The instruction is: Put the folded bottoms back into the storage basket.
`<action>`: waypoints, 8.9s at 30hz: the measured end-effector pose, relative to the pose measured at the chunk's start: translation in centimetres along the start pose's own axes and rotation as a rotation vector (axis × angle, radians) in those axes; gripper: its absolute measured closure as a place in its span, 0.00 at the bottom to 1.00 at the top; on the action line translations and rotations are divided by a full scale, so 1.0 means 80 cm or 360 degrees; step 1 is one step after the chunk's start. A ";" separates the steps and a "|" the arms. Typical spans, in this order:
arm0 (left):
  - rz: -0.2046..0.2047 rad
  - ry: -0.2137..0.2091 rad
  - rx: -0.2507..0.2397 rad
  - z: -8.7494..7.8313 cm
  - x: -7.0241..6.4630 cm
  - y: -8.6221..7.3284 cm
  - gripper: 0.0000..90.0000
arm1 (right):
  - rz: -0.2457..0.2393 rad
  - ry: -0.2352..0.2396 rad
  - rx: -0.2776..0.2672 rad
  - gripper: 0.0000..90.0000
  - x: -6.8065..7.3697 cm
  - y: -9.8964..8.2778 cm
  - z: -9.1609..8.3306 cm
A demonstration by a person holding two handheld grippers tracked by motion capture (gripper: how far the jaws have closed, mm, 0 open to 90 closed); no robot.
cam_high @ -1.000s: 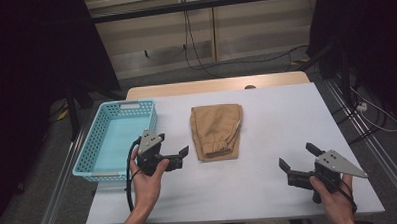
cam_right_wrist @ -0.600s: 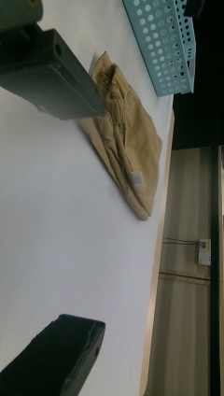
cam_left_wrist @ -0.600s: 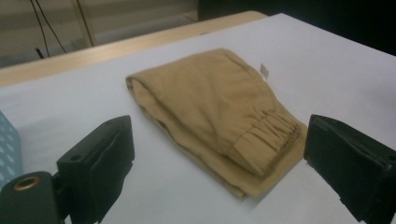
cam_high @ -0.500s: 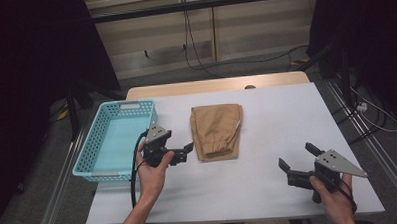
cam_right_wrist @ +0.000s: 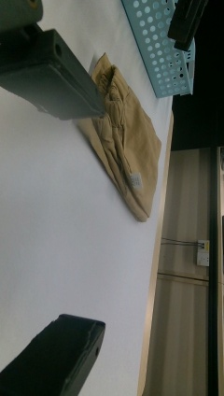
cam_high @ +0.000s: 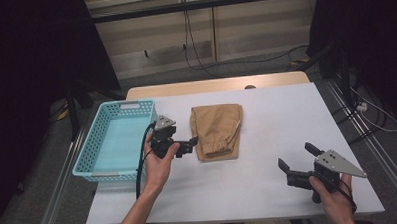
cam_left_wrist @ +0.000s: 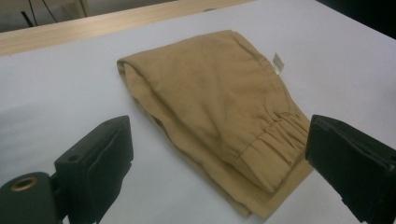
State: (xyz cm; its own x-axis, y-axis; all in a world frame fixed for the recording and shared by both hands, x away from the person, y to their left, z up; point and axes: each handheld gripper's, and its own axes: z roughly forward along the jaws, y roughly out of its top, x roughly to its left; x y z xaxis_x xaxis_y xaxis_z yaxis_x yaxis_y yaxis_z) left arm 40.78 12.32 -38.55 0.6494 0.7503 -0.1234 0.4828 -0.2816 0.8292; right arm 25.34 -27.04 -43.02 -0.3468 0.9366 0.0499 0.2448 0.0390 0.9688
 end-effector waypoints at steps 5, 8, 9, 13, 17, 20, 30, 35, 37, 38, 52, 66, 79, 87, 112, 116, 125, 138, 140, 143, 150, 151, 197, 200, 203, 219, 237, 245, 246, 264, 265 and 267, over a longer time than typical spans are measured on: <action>0.0026 -0.0001 0.0012 0.007 -0.003 0.011 0.09 | 0.0001 -0.0001 0.0001 0.00 0.000 0.000 0.001; 0.0023 -0.0006 0.0030 0.014 -0.004 0.019 0.09 | 0.0001 0.0001 0.0001 0.00 0.000 0.000 0.000; 0.0029 -0.0016 0.0030 0.016 -0.002 0.020 0.09 | 0.0001 0.0002 0.0001 0.00 0.000 0.000 0.000; 0.0018 -0.0019 0.0030 0.026 0.002 0.026 0.10 | 0.0001 0.0003 0.0001 0.00 0.000 0.000 0.001; 0.0009 -0.0063 0.0064 0.036 0.005 0.030 0.08 | 0.0000 0.0003 0.0000 0.00 0.000 0.000 0.001; -0.0003 -0.0058 0.0072 0.043 0.010 0.032 0.09 | 0.0000 0.0004 0.0000 0.00 0.000 0.000 0.000; -0.0152 -0.0027 0.0108 0.079 0.033 0.026 0.15 | -0.0003 0.0006 0.0002 0.00 0.000 0.000 0.001; -0.0172 -0.0016 0.0166 0.088 0.042 0.021 0.20 | -0.0001 0.0006 0.0002 0.00 0.000 0.000 0.001; -0.0203 -0.0006 0.0197 0.096 0.047 0.017 0.26 | -0.0005 0.0006 0.0004 0.00 0.000 0.000 0.001; -0.0219 -0.0021 0.0203 0.099 0.049 0.016 0.27 | -0.0007 0.0008 0.0004 0.00 0.000 0.000 0.001; -0.0301 -0.0011 0.0330 0.121 0.056 0.002 0.41 | -0.0012 0.0007 0.0003 0.00 0.000 0.000 0.000; -0.0429 -0.0062 0.0380 0.130 0.058 -0.004 0.53 | -0.0010 0.0009 0.0012 0.00 0.000 -0.001 0.001; -0.0564 -0.0188 0.0381 0.137 0.057 -0.006 0.75 | -0.0006 0.0018 0.0032 0.00 0.000 -0.001 0.002; -0.0556 -0.0209 0.0424 0.137 0.051 -0.006 0.92 | -0.0005 0.0022 0.0029 0.00 0.000 -0.001 0.002; -0.0528 -0.0275 0.0228 0.108 0.043 0.019 0.95 | -0.0018 0.0019 0.0029 0.00 0.000 -0.001 0.002; -0.0522 -0.0207 0.0191 0.100 0.040 0.029 0.96 | -0.0016 0.0016 0.0028 0.00 0.000 -0.001 0.002; -0.0461 -0.0233 0.0150 0.089 0.037 0.043 0.96 | -0.0014 0.0018 0.0027 0.00 0.000 -0.001 0.001; -0.0337 -0.0260 0.0126 0.065 0.025 0.064 0.96 | -0.0019 0.0017 0.0030 0.00 0.001 -0.001 0.002; -0.0322 -0.0260 0.0123 0.061 0.024 0.067 0.96 | -0.0018 0.0018 0.0031 0.00 0.001 -0.001 0.002; -0.0353 -0.0265 0.0111 0.055 0.025 0.071 0.96 | -0.0020 0.0018 0.0029 0.00 0.001 -0.001 0.002; -0.0312 -0.0256 0.0095 0.040 0.028 0.074 0.96 | -0.0018 0.0019 0.0027 0.00 0.000 -0.001 0.002; -0.0309 -0.0258 0.0091 0.037 0.028 0.075 0.96 | -0.0018 0.0020 0.0028 0.00 0.001 -0.001 0.002; -0.0164 -0.0301 -0.0100 -0.076 0.039 0.073 0.96 | -0.0019 0.0011 0.0025 0.00 0.001 -0.001 0.002; -0.0130 -0.0284 -0.0133 -0.083 0.039 0.075 0.96 | -0.0018 0.0010 0.0025 0.00 0.001 -0.001 0.002; -0.0125 -0.0281 -0.0132 -0.087 0.038 0.074 0.96 | -0.0019 0.0013 0.0030 0.00 0.002 -0.001 0.002; -0.0107 -0.0244 -0.0171 -0.125 0.051 0.077 0.96 | -0.0022 0.0016 0.0023 0.00 0.002 -0.001 0.002; -0.0112 -0.0223 -0.0213 -0.155 0.059 0.087 0.96 | -0.0020 0.0015 0.0022 0.00 0.002 -0.001 0.002; -0.0094 -0.0174 -0.0230 -0.165 0.062 0.085 0.96 | -0.0021 0.0013 0.0025 0.00 0.002 -0.001 0.002; -0.0092 -0.0163 -0.0228 -0.167 0.062 0.084 0.96 | -0.0022 0.0015 0.0026 0.00 0.002 -0.001 0.002; -0.0134 -0.0081 -0.0289 -0.204 0.085 0.076 0.96 | -0.0026 0.0019 0.0024 0.00 0.002 -0.001 0.002; -0.0141 -0.0078 -0.0294 -0.206 0.086 0.075 0.96 | -0.0026 0.0017 0.0024 0.00 0.002 -0.001 0.001; -0.0156 -0.0070 -0.0299 -0.208 0.089 0.075 0.96 | -0.0027 0.0015 0.0021 0.00 0.002 -0.001 0.001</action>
State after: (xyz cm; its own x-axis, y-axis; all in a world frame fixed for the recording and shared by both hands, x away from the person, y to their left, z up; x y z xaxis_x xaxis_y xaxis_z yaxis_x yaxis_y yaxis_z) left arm 38.53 25.91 -25.41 0.6318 0.7406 -0.2288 0.4295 -0.0887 0.8987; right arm 25.36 -26.84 -43.09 -0.3598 0.9324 0.0358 0.2508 0.0597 0.9662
